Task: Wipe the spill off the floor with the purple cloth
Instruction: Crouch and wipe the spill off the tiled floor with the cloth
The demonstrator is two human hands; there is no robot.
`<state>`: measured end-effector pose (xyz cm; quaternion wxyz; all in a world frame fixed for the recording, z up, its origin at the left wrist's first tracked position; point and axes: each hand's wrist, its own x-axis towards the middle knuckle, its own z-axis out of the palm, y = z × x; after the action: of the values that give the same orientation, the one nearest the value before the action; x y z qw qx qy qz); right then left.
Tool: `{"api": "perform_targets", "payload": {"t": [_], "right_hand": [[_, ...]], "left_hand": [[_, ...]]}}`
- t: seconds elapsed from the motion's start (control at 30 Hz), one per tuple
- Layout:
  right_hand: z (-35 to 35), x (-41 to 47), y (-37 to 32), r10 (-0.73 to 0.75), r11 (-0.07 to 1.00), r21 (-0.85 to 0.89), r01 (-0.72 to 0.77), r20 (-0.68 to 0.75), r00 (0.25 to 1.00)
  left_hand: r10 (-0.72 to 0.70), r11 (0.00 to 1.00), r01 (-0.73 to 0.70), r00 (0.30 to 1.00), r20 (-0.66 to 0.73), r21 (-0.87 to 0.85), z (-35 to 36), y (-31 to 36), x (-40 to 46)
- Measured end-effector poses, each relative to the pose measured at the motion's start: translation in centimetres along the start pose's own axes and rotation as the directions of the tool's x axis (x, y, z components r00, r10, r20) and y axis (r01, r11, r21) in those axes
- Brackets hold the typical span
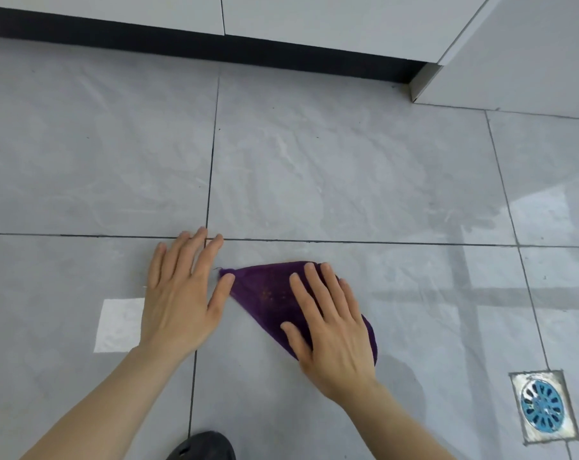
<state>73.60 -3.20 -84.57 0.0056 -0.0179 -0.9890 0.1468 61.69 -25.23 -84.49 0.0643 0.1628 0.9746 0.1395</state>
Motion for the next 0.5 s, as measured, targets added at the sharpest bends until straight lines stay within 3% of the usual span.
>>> {"api": "perform_targets", "payload": {"t": [0.03,0.1,0.27,0.5], "right_hand": [[0.3,0.0,-0.2,-0.042,0.999,-0.032,0.043,0.044,0.998],[4.3,4.2,0.8,0.022,0.999,-0.035,-0.015,0.213,0.977],[4.4,4.9,-0.1,-0.067,0.983,-0.146,0.107,0.256,0.964],[3.2,8.9,-0.2,-0.119,0.983,-0.128,0.136,0.126,0.985]], "left_hand": [[0.007,0.999,-0.008,1.000,0.019,0.035,0.3,0.0,0.0],[-0.059,0.998,0.051,0.974,0.219,0.045,4.5,-2.3,4.1],[-0.062,0.991,0.041,0.985,0.161,0.131,4.9,-2.7,1.9],[-0.080,0.987,0.079,0.997,0.003,0.139,4.2,-0.3,0.7]]}}
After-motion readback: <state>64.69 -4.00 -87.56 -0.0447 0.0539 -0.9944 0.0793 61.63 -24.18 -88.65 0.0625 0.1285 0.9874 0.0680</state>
